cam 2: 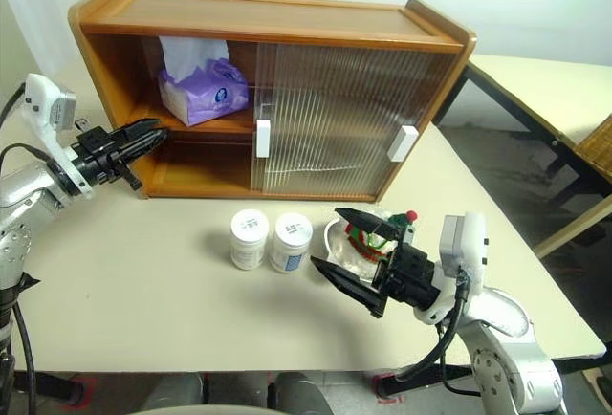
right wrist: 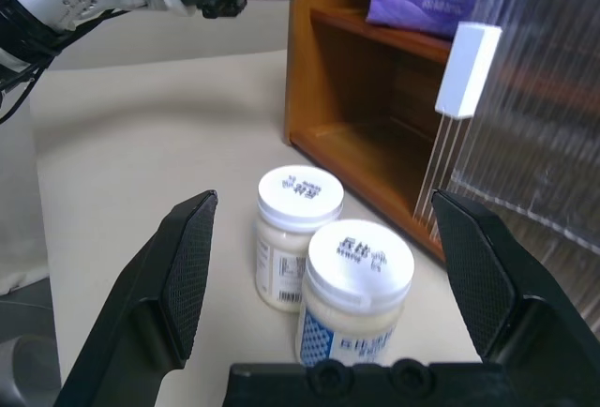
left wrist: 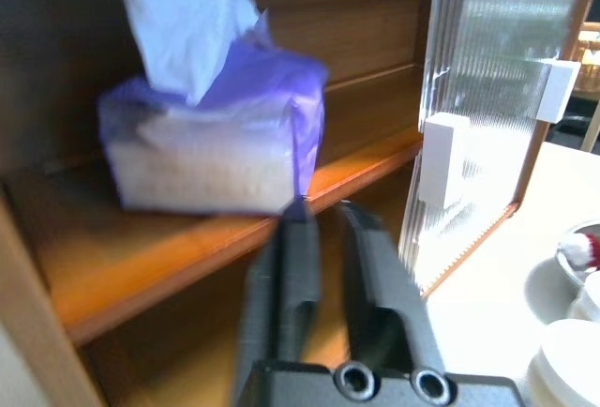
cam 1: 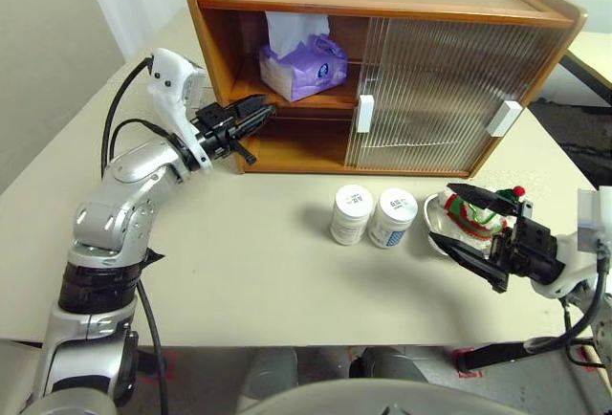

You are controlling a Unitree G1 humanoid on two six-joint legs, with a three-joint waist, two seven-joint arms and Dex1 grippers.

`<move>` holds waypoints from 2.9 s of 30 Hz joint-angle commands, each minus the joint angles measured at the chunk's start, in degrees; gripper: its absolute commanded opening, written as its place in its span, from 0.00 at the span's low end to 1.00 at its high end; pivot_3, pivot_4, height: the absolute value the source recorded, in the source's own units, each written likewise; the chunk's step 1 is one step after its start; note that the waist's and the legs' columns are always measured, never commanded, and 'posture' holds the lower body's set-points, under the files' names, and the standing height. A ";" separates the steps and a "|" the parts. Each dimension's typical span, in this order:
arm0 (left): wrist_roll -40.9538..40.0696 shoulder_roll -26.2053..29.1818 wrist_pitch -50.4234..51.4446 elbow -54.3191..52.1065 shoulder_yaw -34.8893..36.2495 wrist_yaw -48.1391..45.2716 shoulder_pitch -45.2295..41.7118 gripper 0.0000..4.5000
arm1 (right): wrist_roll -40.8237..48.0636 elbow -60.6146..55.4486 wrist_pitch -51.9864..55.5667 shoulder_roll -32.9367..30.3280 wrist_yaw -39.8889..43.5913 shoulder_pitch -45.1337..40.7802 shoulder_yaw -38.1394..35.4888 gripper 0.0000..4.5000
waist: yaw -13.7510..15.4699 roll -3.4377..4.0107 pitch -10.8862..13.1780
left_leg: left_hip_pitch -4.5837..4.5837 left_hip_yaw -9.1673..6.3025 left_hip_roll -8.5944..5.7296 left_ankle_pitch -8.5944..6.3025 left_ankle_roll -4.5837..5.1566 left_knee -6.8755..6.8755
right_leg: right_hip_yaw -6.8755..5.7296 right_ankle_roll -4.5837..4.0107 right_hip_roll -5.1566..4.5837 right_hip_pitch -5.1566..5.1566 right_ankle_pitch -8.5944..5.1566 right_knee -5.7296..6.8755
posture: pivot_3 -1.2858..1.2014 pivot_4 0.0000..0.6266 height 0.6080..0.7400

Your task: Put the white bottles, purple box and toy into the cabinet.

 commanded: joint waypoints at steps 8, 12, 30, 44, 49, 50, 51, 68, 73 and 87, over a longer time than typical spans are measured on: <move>9.78 -7.13 -3.51 3.38 -6.09 3.60 -4.84 0.01 | 0.64 -0.68 0.15 -0.99 -0.12 0.00 -1.49 1.00 | -0.36 0.08 -0.04 | -0.07 0.06 -0.01 0.02 0.03 0.02 | 0.02 0.05 0.00 -0.04 -0.03 -0.02 | 0.55 0.00 1.00; 11.67 -10.09 -3.53 5.75 -5.84 6.47 -6.74 0.01 | 0.32 -0.93 -0.20 -0.35 -0.61 0.55 -1.18 1.00 | -0.64 0.10 -0.05 | -0.08 0.11 -0.01 0.02 0.04 0.03 | 0.04 0.12 0.00 -0.04 -0.07 -0.02 | 0.54 0.00 1.00; 21.81 -14.66 -3.67 22.38 -8.11 11.28 -17.37 0.01 | 1.67 -7.24 4.29 -1.23 -6.92 -0.06 -1.06 1.00 | -1.29 0.11 -0.04 | -0.08 0.16 -0.02 0.01 0.10 0.06 | 0.10 0.30 0.00 -0.02 -0.08 -0.06 | 0.53 0.00 1.00; 21.00 -12.02 -7.53 21.51 -5.49 6.23 -18.18 0.01 | 2.91 -9.05 7.12 -1.99 -9.76 -1.81 -1.02 1.00 | -2.04 0.12 -0.04 | -0.11 0.16 -0.02 0.00 0.13 0.05 | 0.11 0.69 -0.01 -0.02 0.00 -0.10 | 0.53 0.00 1.00; 12.99 -9.05 -4.44 14.69 -3.18 -2.96 -14.06 0.10 | 3.07 -8.17 6.95 -2.53 -8.18 -1.54 -1.35 1.00 | -2.06 0.12 -0.05 | -0.14 0.18 -0.02 -0.02 0.14 0.03 | 0.11 0.72 -0.01 -0.05 -0.01 -0.10 | 0.54 0.00 1.00; 11.81 -7.88 -4.79 14.09 -2.77 -5.29 -13.10 0.14 | 3.03 -7.85 6.84 -2.77 -7.63 -1.49 -1.38 1.00 | -2.05 0.14 -0.06 | -0.15 0.18 -0.01 -0.02 0.14 0.02 | 0.09 0.71 -0.01 -0.07 -0.01 -0.10 | 0.54 0.00 1.00; 11.00 -7.05 -5.07 13.73 -2.55 -6.85 -12.45 0.21 | 3.01 -7.63 6.76 -2.94 -7.26 -1.46 -1.40 1.00 | -2.02 0.14 -0.06 | -0.18 0.17 0.00 -0.02 0.14 0.01 | 0.10 0.71 -0.01 -0.12 -0.01 -0.09 | 0.54 0.00 1.00; 6.99 2.84 -15.78 17.12 -5.75 -34.45 1.27 0.99 | 5.28 -7.04 8.42 -6.46 -0.78 -4.10 -0.89 1.00 | -1.70 0.44 -0.26 | -0.58 -0.08 0.10 0.01 0.11 0.11 | 0.04 0.18 -0.04 -0.54 -0.05 -0.02 | 0.54 0.00 1.00; 8.33 3.07 -21.14 19.61 -8.68 -39.44 2.79 0.99 | 5.15 -7.78 9.60 -6.73 -1.48 -4.59 -0.68 1.00 | -1.71 0.68 -0.40 | -0.62 -0.57 0.10 0.01 0.10 0.09 | 0.02 0.19 -0.03 -0.58 -0.04 -0.02 | 0.54 0.00 1.00; 9.73 -0.41 -17.79 23.15 -16.50 -44.72 2.57 0.99 | 3.31 -7.87 9.28 -6.39 -1.55 -5.00 0.79 1.00 | -1.96 0.96 -0.58 | -0.67 -0.67 0.09 0.01 0.11 0.08 | -0.01 0.23 -0.03 -0.59 -0.06 -0.02 | 0.53 0.00 1.00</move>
